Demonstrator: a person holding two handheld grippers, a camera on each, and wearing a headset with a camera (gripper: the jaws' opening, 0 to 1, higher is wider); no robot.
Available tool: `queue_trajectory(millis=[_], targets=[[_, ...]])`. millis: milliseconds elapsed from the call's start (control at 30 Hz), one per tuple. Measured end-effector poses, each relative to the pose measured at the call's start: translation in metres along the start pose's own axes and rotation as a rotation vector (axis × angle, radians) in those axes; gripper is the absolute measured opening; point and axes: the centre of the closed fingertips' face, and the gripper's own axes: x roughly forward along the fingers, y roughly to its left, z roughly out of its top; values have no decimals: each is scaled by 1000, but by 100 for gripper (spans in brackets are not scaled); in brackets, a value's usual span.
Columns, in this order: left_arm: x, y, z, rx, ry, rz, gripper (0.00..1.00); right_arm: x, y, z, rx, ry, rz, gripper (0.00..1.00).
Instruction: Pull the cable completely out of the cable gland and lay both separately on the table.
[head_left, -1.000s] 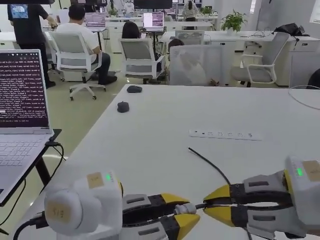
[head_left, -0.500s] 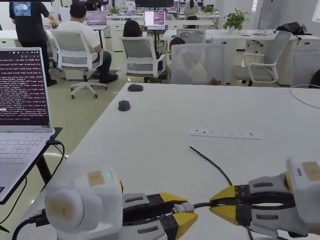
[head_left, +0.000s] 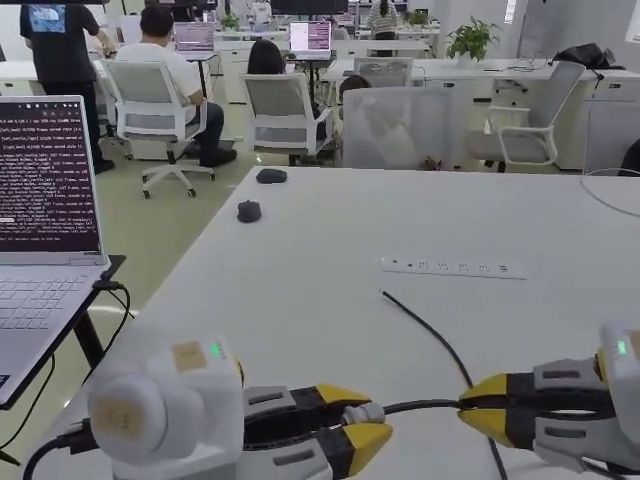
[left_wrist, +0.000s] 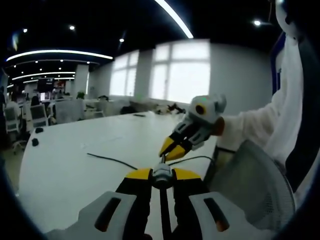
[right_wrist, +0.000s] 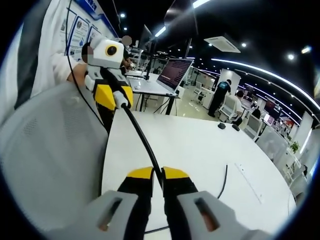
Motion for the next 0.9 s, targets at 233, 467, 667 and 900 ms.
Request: queue_trajectory(millis=[233,467,667,900], targets=[[-1,3,0,2,-3,11,16,-3,-1,-7,34,4,-15,5],[0,2,-1,21,2,5,16,-1,2,-10,47,11,-10,6],[0,0,0,39,0,-4,16,2,6,-16,59,22,8,6],[1,-5,-3,78,18,-27,16,7,15,-27,62,58,37,6]])
